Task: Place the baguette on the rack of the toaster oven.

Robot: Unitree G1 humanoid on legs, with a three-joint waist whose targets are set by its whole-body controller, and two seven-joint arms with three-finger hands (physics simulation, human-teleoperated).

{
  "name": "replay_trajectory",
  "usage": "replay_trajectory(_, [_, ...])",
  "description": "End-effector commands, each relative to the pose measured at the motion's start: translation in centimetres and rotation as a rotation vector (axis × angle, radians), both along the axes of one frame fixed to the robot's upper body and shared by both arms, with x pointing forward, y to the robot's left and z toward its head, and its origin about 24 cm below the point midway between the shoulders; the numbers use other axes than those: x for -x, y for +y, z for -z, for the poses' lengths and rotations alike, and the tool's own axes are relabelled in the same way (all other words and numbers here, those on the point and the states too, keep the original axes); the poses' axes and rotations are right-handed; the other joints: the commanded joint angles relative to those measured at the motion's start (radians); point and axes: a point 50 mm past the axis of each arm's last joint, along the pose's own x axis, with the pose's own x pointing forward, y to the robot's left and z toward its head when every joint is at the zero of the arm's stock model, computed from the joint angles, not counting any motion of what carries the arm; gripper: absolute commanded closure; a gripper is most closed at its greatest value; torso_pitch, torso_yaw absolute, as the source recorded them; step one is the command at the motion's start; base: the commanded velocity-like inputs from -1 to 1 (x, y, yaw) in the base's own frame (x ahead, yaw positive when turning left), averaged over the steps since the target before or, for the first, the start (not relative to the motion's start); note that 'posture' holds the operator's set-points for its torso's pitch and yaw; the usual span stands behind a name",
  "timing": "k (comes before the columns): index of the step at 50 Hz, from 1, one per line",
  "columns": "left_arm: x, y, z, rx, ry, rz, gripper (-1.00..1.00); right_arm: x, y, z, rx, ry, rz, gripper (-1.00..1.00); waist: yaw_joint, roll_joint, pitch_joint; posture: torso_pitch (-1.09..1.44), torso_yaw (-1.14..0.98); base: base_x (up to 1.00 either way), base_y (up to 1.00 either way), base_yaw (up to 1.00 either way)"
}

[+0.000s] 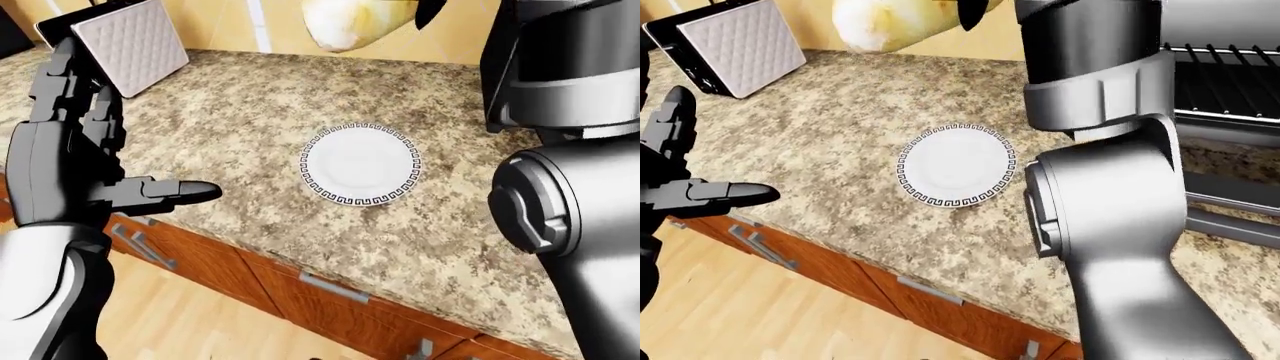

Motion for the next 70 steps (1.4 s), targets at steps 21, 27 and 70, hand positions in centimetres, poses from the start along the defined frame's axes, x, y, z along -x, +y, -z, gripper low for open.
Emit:
replay_trajectory(21, [0.6, 0.0, -1.6, -0.065, -0.072, -0.006, -1.00, 5.8, -1.9, -3.6, -0.054, -0.089, 0.082, 1.00, -0.042, -0.006, -0.015, 0.00, 0.31, 0.00, 0.00, 0.00])
replay_trajectory(27, [0.5, 0.0, -1.5, -0.065, -0.070, -0.007, -1.00, 6.5, -1.9, -3.3, -0.059, -0.080, 0.091, 1.00, -0.065, -0.006, -0.010, 0.00, 0.28, 0.00, 0.00, 0.00])
replay_trajectory(70, [0.0, -0.6, -1.7, -0.082, -0.068, 0.009, -1.00, 10.2, -6.9, -2.2, -0.120, -0.104, 0.255, 1.00, -0.295, -0.017, 0.025, 0.00, 0.07, 0.00, 0.00, 0.00])
